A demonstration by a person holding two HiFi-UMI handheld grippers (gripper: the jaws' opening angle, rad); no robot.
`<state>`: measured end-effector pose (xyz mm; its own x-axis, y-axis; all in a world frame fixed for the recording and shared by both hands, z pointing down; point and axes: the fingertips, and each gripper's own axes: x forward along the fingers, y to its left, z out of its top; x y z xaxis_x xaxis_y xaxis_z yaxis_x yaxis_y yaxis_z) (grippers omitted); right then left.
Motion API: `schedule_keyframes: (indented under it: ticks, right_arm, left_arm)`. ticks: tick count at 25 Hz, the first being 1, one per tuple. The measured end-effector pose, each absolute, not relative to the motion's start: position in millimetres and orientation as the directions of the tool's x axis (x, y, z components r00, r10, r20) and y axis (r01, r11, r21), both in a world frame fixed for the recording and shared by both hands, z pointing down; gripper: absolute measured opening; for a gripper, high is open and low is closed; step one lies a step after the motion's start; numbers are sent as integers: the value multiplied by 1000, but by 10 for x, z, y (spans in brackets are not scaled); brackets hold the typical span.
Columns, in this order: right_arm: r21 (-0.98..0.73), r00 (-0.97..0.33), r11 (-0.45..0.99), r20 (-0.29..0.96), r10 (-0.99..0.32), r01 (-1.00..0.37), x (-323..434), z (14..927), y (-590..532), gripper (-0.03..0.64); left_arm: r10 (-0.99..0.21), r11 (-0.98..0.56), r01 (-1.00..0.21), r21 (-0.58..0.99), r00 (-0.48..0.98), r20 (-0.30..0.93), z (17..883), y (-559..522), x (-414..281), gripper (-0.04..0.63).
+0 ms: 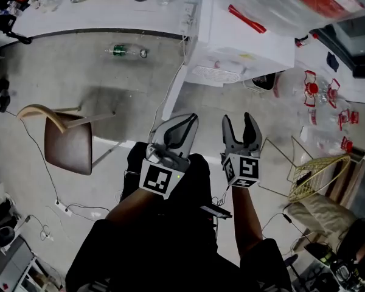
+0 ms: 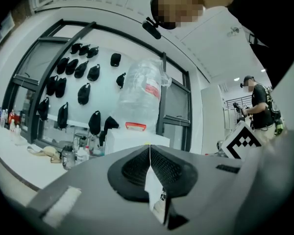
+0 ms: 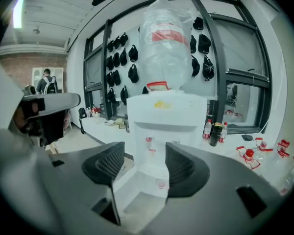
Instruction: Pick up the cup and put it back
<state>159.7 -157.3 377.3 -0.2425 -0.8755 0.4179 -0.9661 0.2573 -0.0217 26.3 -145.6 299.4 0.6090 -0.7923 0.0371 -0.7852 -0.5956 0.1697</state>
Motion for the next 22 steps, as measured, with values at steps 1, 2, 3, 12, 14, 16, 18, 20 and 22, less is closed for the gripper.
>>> schedule_keyframes:
  ticks: [1,2,3,12,14,16,18,20,22]
  right_arm:
    - [-18,-243,259,416,-877,-966,1626,3947,-1604,252]
    - [-17,-241,257,415,-877,-966,1652,4119,-1632,252]
    - [-17,-237,253,414,-879,-967,1674,4284,-1662,252]
    - [-10,-219,232,373,-901,-973,1794,5629,-1850,252]
    - [-2,-213,228,364,-907,-974,1833,5939,-1902,252]
    - [3,-209,224,347,-914,-975,1877,6220,-2002,252]
    - [3,-209,222,325,-922,-975,1912,6454,-2090,253]
    - [3,-217,229,309,-926,-973,1915,6644,-2127,255]
    - [6,-227,239,297,-928,-971,1905,6794,-2159,255]
  left_arm:
    - [-790,-599,-784,163,611,38,3172,-1508,294,8]
    - [-788,-603,-783,151,615,42,3351,-1562,320,8]
    - [-785,-608,-782,135,618,48,3528,-1617,341,8]
    - [-774,-628,-765,145,633,-9,4861,-1962,463,8]
    - [-762,-643,-753,139,647,-23,5100,-2003,516,8]
    - [-751,-658,-744,119,659,-38,5300,-2079,563,8]
    - [-751,-660,-743,106,656,-74,5424,-2159,598,8]
    - [-753,-658,-748,92,650,-98,5518,-2177,624,8]
    - [-754,-657,-750,84,649,-100,5612,-2165,650,8]
